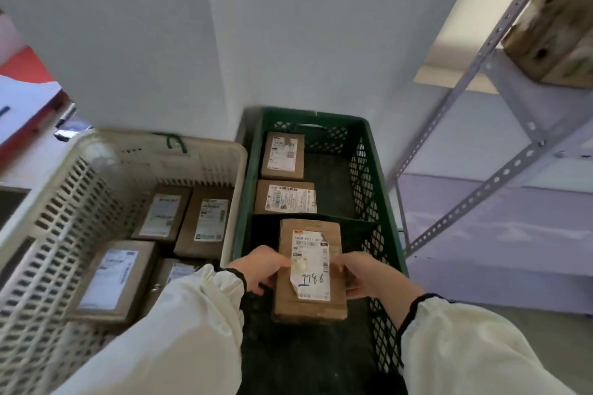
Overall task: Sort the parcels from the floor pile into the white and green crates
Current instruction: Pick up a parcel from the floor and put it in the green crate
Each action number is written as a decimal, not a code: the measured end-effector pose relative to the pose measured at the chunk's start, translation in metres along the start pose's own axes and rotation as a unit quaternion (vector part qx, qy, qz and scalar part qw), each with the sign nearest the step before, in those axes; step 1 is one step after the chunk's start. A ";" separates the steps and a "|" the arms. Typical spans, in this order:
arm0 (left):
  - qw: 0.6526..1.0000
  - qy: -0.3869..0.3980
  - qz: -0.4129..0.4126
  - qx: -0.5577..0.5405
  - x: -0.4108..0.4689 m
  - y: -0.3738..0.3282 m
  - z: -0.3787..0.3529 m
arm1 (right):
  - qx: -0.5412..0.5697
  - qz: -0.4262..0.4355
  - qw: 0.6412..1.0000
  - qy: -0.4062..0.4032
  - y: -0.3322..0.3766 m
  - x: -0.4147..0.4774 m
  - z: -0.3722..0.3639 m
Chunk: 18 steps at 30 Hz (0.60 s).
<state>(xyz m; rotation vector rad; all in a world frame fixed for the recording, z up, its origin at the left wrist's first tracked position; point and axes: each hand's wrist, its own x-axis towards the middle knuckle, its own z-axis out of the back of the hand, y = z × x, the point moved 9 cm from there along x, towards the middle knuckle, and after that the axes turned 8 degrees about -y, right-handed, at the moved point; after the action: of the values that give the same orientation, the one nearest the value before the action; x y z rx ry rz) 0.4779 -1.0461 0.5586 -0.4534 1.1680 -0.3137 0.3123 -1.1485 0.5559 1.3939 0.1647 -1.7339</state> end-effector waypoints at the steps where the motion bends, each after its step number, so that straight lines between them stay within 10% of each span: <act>1: 1.000 -0.007 0.008 0.006 0.005 0.004 0.000 | -0.003 0.000 1.000 0.007 -0.002 0.006 -0.005; 18: 0.968 -0.133 -0.035 0.211 0.043 0.001 0.011 | -0.018 0.038 0.998 0.045 -0.013 0.028 -0.028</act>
<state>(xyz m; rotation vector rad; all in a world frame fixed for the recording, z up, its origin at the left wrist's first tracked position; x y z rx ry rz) 0.5038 -1.0631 0.5264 -0.1549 0.7951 -0.5319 0.3242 -1.1399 0.5170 1.4360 0.1892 -1.6003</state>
